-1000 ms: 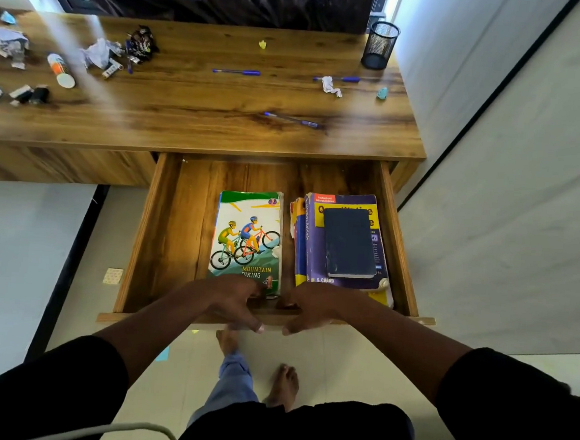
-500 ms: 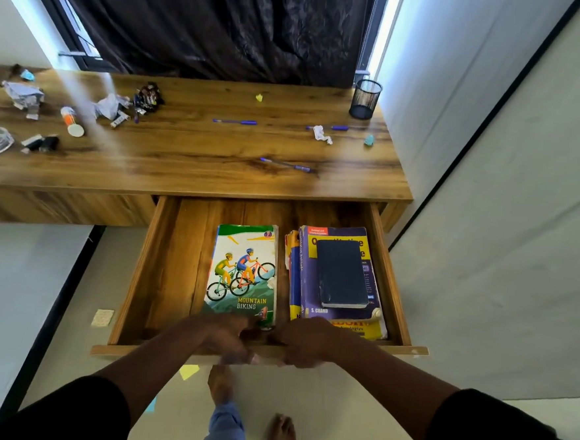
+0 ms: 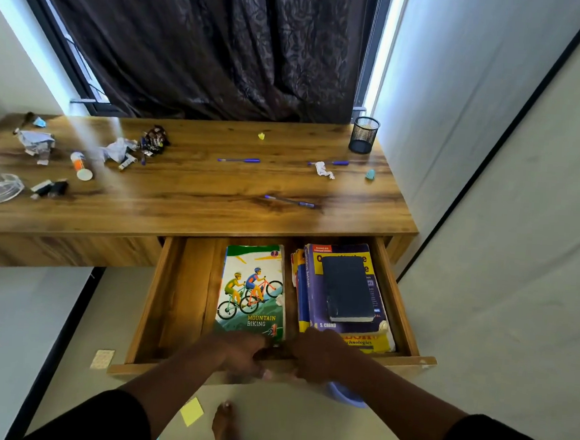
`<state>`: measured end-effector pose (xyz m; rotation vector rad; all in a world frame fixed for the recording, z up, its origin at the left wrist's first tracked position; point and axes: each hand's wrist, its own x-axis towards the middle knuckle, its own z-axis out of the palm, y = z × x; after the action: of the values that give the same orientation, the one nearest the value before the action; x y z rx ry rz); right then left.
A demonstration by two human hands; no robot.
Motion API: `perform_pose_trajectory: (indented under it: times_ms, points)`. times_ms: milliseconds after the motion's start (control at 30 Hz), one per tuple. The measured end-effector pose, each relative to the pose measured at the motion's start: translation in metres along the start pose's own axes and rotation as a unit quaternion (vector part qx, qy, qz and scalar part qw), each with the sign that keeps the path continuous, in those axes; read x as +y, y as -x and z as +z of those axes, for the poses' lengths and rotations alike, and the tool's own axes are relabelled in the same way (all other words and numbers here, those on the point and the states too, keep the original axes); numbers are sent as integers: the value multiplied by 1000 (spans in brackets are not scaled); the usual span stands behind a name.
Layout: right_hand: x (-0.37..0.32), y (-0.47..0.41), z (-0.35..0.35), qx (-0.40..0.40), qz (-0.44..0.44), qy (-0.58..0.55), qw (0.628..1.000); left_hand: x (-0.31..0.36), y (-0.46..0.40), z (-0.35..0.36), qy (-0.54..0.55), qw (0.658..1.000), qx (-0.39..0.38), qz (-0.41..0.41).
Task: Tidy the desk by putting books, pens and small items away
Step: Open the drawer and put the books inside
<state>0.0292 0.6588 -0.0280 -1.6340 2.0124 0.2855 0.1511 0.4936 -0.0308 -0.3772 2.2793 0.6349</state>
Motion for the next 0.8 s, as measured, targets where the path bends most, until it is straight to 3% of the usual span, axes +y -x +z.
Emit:
perform_pose_trajectory:
  times_ms: [200, 500, 800]
  points:
    - [9, -15, -14, 43, 45, 46, 997, -10, -16, -18, -71, 994, 61, 53]
    - [42, -45, -53, 83, 117, 81, 986, -26, -43, -55, -172, 967, 181, 51]
    - [62, -75, -71, 142, 166, 89, 972, -31, -67, -101, -243, 939, 244, 14]
